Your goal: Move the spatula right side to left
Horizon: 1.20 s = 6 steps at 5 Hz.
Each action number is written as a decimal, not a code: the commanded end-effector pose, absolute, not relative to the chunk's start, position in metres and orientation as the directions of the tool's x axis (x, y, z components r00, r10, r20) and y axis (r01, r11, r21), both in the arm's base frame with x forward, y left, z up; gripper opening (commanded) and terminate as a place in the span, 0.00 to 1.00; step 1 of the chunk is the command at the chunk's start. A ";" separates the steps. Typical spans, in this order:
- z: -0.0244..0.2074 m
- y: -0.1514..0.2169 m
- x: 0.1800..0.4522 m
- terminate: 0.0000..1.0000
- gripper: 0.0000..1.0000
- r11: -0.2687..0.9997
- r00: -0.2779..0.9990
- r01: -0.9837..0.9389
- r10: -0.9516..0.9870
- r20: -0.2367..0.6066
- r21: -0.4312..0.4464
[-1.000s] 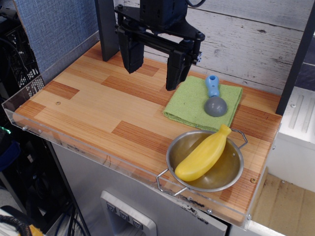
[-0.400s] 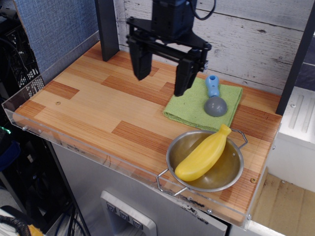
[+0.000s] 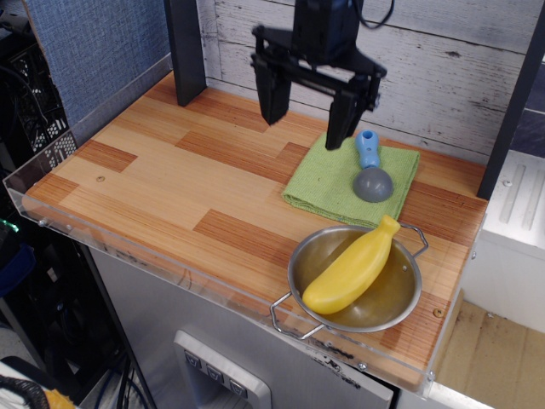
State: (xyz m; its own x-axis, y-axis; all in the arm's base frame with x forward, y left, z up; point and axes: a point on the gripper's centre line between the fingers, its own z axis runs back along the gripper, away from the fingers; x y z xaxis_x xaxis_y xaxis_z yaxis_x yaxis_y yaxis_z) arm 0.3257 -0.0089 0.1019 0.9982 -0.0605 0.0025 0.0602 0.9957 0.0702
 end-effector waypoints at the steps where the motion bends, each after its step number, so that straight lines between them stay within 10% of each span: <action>1: 0.076 -0.022 0.348 0.00 1.00 0.993 0.996 0.019 -0.029 0.081 0.120; 6: 0.058 -0.043 0.372 0.00 1.00 0.992 0.981 -0.098 0.083 0.175 0.078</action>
